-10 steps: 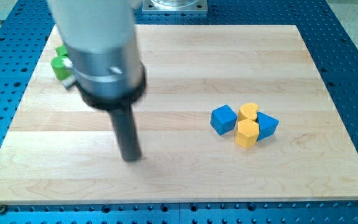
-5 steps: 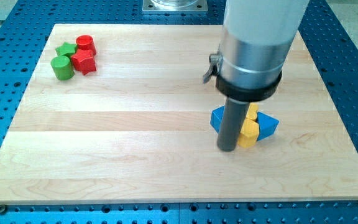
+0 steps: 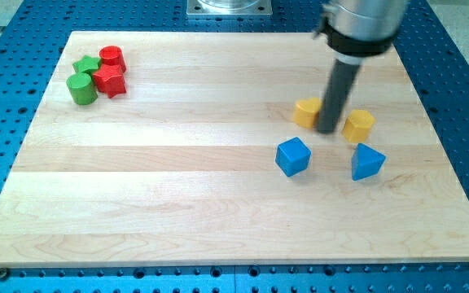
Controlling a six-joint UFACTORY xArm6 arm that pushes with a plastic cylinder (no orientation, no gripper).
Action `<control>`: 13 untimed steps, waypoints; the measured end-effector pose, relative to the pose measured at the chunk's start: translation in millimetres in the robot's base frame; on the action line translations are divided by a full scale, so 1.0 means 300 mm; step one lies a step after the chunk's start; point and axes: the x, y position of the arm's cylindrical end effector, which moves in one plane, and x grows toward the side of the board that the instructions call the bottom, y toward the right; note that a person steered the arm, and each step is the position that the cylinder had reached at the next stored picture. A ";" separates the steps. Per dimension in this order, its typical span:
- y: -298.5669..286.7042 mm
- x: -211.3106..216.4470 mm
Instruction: Push the yellow heart to the top center
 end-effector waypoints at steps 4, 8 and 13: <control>-0.514 -0.454; -0.393 -0.486; 0.181 0.044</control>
